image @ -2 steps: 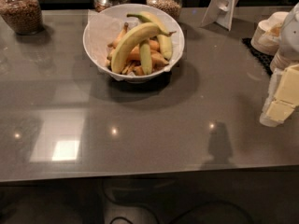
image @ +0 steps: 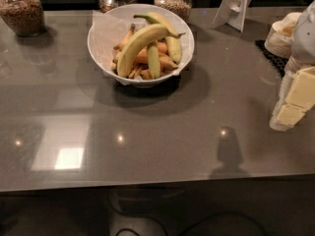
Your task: Pick banana from white bowl
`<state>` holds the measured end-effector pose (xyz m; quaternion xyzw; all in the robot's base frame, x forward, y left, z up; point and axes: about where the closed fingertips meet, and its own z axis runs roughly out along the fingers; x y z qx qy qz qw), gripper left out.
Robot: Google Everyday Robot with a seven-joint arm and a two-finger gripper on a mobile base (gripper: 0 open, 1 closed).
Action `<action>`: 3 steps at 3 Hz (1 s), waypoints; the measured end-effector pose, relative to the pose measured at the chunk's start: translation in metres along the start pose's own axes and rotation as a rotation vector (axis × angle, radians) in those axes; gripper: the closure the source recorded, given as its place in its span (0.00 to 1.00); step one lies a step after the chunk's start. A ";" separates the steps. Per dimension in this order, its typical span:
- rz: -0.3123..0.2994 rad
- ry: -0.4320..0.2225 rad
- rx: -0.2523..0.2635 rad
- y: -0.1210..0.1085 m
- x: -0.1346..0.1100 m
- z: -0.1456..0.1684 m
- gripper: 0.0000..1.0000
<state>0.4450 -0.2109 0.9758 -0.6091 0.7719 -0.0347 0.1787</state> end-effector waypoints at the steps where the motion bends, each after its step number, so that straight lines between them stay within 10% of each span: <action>1: -0.119 -0.144 0.027 -0.019 -0.042 0.022 0.00; 3: -0.471 -0.370 0.034 -0.067 -0.180 0.050 0.00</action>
Offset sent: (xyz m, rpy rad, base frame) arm 0.1254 0.1771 0.0006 0.2397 -0.2232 0.6342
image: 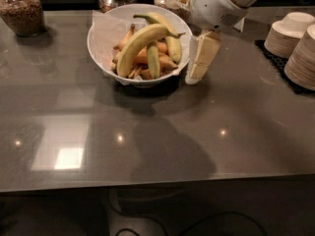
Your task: Pick banana from white bowl
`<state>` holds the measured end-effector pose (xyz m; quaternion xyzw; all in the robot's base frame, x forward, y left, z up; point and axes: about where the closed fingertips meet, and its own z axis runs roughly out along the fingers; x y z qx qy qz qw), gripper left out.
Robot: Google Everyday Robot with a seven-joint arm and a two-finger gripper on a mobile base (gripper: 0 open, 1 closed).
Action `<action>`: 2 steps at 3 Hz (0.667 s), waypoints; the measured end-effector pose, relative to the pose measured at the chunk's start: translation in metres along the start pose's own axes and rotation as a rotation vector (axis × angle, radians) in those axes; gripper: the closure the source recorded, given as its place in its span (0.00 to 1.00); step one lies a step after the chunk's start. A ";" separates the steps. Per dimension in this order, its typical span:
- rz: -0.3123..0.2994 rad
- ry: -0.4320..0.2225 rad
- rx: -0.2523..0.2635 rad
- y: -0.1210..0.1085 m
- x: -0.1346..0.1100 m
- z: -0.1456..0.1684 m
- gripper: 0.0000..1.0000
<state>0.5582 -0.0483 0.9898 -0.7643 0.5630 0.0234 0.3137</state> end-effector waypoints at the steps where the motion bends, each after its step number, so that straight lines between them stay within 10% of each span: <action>1: 0.001 0.001 -0.001 0.001 0.001 0.000 0.00; 2: -0.012 0.014 -0.024 -0.015 0.004 0.014 0.00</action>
Offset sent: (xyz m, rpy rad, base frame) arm 0.0477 0.0118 -0.0132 -0.0593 0.0282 0.0291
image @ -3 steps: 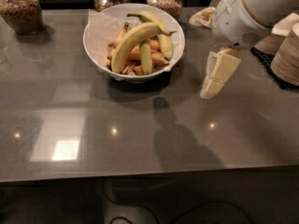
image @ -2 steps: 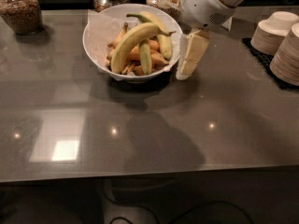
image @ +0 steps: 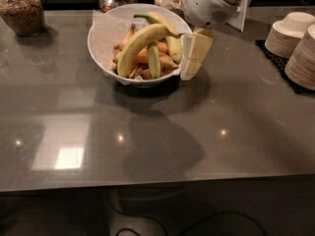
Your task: Pick banana from white bowl
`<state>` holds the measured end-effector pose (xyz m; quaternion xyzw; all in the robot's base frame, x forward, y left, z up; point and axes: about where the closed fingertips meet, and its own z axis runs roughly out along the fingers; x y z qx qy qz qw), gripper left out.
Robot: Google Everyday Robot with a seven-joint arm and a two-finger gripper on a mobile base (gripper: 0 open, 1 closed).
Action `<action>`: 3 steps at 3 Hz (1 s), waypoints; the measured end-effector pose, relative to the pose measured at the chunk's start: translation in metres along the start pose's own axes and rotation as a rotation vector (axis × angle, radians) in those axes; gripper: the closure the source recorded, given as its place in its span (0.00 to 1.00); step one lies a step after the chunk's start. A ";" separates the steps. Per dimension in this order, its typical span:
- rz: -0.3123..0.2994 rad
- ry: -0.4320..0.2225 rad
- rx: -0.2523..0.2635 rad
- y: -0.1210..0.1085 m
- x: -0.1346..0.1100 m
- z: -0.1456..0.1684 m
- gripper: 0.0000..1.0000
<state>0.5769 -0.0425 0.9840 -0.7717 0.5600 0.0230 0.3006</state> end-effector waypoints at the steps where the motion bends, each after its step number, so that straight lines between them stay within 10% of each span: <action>1: -0.007 0.022 -0.050 -0.028 0.009 0.027 0.00; 3: -0.003 0.015 -0.081 -0.071 0.012 0.065 0.15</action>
Offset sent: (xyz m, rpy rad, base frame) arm 0.1018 0.0353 -0.0291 -0.0690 0.0865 0.0292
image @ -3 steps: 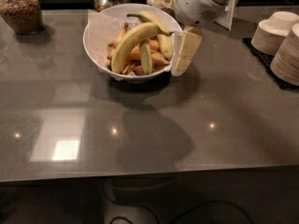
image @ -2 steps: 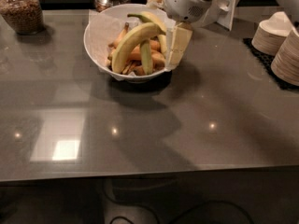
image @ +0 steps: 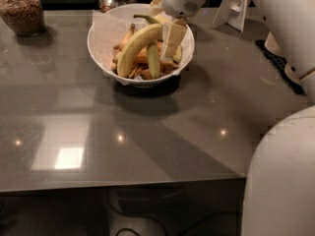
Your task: Pick banana from white bowl
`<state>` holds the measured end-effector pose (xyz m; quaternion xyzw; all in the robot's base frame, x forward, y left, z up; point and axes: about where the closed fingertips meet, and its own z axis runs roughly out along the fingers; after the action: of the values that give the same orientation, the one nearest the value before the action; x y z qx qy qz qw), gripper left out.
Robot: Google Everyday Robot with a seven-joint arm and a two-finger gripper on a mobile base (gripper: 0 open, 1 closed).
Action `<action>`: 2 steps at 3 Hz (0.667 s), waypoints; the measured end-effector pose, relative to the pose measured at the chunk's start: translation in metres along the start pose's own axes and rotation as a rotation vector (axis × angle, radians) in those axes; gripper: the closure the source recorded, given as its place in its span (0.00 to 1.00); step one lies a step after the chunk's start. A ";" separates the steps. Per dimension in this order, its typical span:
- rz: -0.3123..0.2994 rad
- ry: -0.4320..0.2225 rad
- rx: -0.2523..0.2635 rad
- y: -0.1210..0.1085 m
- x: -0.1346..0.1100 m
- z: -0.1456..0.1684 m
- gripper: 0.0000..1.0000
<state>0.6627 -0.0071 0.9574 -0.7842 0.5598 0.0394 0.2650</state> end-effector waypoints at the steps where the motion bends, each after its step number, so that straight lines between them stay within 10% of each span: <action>1: -0.003 -0.018 0.002 -0.016 -0.007 0.010 0.24; 2: 0.001 -0.039 -0.003 -0.026 -0.013 0.019 0.41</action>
Offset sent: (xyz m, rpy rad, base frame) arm 0.0321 0.0326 0.0034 0.0507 0.0268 0.0193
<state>0.6854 0.0183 0.9555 -0.7833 0.5547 0.0557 0.2750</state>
